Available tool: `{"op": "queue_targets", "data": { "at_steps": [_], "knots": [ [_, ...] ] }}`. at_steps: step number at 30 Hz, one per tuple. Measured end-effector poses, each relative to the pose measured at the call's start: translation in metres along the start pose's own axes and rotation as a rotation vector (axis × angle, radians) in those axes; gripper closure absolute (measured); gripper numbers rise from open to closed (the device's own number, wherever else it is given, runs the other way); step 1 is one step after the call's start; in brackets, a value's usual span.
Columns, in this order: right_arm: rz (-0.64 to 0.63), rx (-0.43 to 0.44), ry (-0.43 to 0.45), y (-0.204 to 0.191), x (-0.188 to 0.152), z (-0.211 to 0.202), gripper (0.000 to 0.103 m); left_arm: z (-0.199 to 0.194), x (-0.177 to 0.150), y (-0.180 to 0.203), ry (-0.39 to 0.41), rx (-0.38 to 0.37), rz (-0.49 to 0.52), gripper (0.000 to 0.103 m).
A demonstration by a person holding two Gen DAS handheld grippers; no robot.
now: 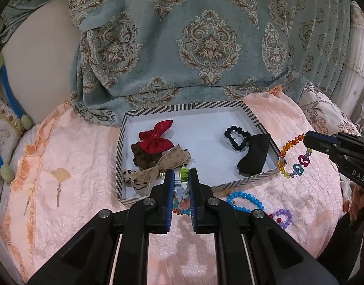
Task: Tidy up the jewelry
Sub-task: 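Carry green bracelet into box with left tool while right tool carries rainbow bracelet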
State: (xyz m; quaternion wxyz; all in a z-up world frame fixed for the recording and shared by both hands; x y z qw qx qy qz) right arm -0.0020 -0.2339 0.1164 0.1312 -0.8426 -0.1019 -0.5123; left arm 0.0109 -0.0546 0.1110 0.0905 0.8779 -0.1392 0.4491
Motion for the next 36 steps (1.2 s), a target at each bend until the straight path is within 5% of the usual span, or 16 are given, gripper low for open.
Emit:
{"op": "queue_targets", "data": {
  "at_steps": [21, 36],
  "knots": [
    [0.017, -0.043, -0.014, 0.027, 0.015, 0.039, 0.094, 0.045, 0.024, -0.009, -0.022, 0.009, -0.015, 0.103],
    [0.013, -0.069, -0.037, 0.049, 0.034, 0.098, 0.094, 0.114, 0.052, 0.010, -0.042, -0.013, 0.021, 0.103]
  ]
}}
Point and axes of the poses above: each gripper's, at about its wrist camera, not at the fingertips, and z roughly the way its jaws point, y to its right, x to its top, the point moved 8 cm from there along z, roughly the way its jaws point, and after that the axes turned 13 degrees about y, right-handed, at the moved point
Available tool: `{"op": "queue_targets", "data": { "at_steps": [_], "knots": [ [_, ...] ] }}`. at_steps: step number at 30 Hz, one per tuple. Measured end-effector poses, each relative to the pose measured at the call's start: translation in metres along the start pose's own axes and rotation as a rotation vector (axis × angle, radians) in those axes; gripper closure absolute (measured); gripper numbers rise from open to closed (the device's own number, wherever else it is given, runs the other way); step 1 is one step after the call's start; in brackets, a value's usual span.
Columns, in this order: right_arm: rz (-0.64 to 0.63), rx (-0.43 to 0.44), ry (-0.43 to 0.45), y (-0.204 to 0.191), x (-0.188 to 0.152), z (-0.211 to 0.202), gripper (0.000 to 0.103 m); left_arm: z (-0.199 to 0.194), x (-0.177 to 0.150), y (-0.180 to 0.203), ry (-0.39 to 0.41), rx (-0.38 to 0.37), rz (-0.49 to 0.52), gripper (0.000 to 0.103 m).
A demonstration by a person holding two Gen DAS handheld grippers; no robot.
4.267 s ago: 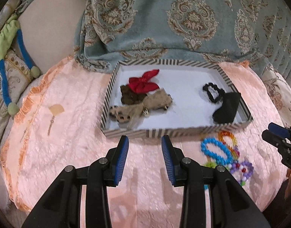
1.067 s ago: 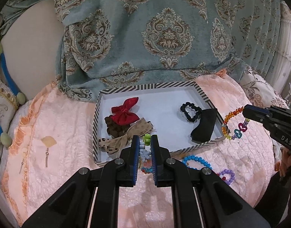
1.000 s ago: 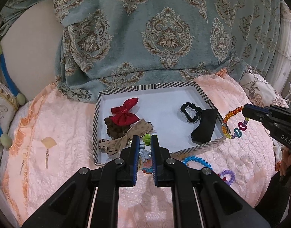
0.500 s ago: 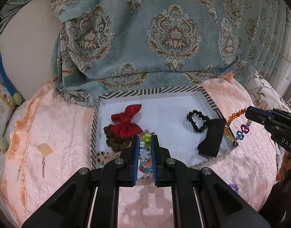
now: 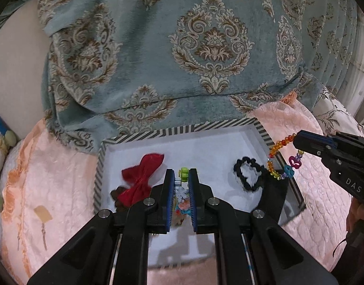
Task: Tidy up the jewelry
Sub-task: 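Carry green bracelet into box with left tool while right tool carries rainbow bracelet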
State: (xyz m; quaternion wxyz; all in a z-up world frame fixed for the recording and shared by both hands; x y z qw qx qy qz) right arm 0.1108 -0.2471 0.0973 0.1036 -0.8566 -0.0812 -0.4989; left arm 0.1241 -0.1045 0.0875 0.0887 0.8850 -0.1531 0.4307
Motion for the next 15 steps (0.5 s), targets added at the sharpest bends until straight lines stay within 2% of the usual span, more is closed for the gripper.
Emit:
{"op": "queue_targets", "data": {
  "at_steps": [10, 13, 15],
  "knots": [
    [0.082, 0.022, -0.066, 0.014, 0.005, 0.073, 0.094, 0.062, 0.000, 0.006, -0.040, -0.025, -0.054, 0.103],
    [0.087, 0.024, -0.096, 0.016, -0.001, 0.098, 0.094, 0.077, -0.013, -0.004, -0.068, 0.007, -0.061, 0.103],
    [0.062, -0.007, -0.105, 0.024, -0.004, 0.113, 0.094, 0.083, -0.024, -0.017, -0.083, 0.034, -0.068, 0.103]
  ]
}}
Point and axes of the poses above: each gripper's, at about its wrist camera, not at the fingertips, and z roughly the way its jaws point, y to its right, x to its top, the point moved 8 cm from there along z, roughly the way its jaws point, and after that the axes turned 13 degrees about y, right-handed, at the moved point
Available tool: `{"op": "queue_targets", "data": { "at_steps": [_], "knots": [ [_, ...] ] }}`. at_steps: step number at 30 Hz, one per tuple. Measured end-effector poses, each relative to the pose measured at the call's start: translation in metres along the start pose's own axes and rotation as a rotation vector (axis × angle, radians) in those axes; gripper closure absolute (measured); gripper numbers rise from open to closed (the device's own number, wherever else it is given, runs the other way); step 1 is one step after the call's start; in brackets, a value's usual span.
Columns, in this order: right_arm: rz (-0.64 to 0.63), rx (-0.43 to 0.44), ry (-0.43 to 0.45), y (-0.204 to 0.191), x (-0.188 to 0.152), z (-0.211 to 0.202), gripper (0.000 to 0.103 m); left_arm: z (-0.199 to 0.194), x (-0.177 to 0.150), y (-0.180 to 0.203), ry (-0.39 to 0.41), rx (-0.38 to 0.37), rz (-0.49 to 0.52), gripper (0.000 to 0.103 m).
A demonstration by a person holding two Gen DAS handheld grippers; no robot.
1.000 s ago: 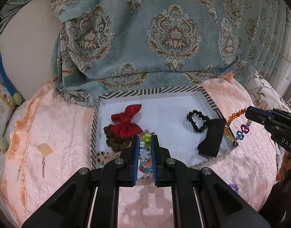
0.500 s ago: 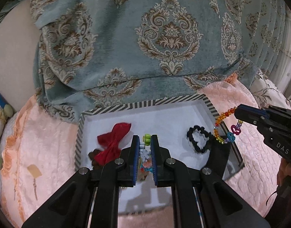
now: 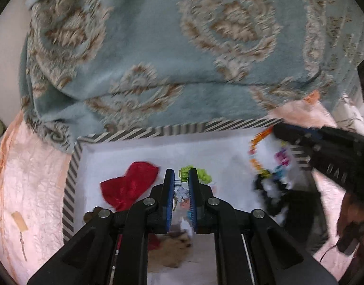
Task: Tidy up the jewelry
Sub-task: 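Carry green bracelet into box with left tool while right tool carries rainbow bracelet, then withdraw both open tools from the box toward the blue and purple bracelets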
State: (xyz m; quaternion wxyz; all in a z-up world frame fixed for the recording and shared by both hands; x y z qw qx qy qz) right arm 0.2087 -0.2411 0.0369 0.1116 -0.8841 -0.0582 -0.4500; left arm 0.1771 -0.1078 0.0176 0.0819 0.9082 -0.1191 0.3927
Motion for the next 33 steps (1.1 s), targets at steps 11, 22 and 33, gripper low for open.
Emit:
{"op": "queue_targets", "data": {
  "at_steps": [11, 22, 33],
  "knots": [
    [-0.020, -0.129, -0.034, 0.035, -0.015, 0.030, 0.093, 0.016, -0.016, -0.037, -0.024, 0.028, -0.097, 0.103],
    [0.017, -0.072, 0.012, 0.010, -0.025, -0.029, 0.074, -0.030, -0.020, -0.024, 0.004, 0.057, -0.082, 0.086],
    [0.021, -0.077, 0.049, -0.016, -0.058, -0.115, 0.060, -0.108, -0.052, -0.011, 0.057, 0.120, -0.021, 0.086]
  ]
}}
Point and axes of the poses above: each gripper's, at about its wrist camera, not at the fingertips, and z roughly the way its jaws point, y to its right, x to its top, the point moved 8 cm from there along z, roughly the way its jaws point, and after that the axes turned 13 degrees about y, right-handed, at the moved point
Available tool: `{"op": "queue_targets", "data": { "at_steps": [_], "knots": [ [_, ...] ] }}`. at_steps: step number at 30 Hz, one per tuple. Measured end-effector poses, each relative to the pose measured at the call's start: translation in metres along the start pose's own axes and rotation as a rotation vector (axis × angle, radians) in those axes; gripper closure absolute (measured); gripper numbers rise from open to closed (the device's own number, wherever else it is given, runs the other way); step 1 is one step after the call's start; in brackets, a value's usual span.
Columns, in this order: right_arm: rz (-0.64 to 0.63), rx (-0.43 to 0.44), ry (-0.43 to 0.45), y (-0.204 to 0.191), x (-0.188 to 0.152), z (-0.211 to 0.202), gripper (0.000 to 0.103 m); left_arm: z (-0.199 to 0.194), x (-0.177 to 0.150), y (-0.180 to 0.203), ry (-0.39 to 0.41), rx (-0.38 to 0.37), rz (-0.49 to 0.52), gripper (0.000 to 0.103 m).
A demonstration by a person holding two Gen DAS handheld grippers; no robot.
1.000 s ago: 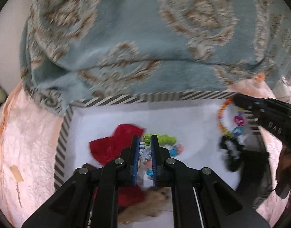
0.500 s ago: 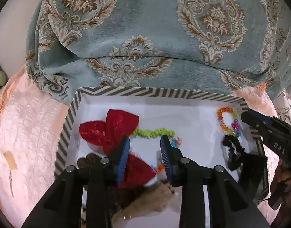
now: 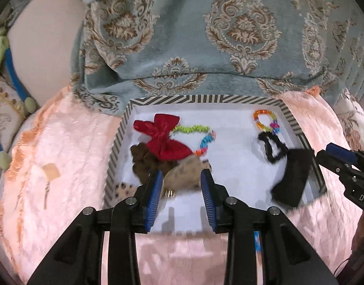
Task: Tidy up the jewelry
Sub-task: 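Withdraw both open tools from the box toward the blue and purple bracelets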
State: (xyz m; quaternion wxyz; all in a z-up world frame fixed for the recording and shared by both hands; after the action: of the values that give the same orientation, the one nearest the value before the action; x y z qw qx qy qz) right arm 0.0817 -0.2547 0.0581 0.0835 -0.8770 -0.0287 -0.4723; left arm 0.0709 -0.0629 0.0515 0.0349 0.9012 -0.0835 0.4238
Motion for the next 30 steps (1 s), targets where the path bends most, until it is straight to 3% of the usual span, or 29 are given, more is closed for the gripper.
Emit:
{"op": "queue_targets", "data": {
  "at_steps": [5, 13, 21, 30],
  "knots": [
    [-0.004, 0.000, -0.004, -0.010, -0.022, -0.030, 0.059, -0.028, -0.015, 0.003, 0.012, 0.001, -0.008, 0.086],
    [-0.014, 0.001, -0.020, -0.013, -0.054, -0.064, 0.059, -0.053, -0.041, 0.008, -0.015, -0.063, -0.084, 0.086],
    [-0.018, 0.035, -0.094, -0.014, -0.098, -0.070, 0.059, -0.058, -0.061, 0.017, -0.048, -0.131, -0.123, 0.086],
    [-0.049, 0.072, -0.151, -0.017, -0.125, -0.068, 0.062, -0.039, -0.073, 0.044, -0.127, -0.205, -0.144, 0.086]
  ]
}}
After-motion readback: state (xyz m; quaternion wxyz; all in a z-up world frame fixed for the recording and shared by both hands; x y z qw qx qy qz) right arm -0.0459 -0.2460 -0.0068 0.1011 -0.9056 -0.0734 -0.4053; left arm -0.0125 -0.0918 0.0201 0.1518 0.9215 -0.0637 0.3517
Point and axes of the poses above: each gripper's, at about its wrist camera, not at the fingertips, and z roughly the way its jaws point, y to its right, x to its top, the point moved 8 cm from there along z, roughly the way its jaws point, and after that the axes turned 13 degrees about y, right-handed, at the moved point
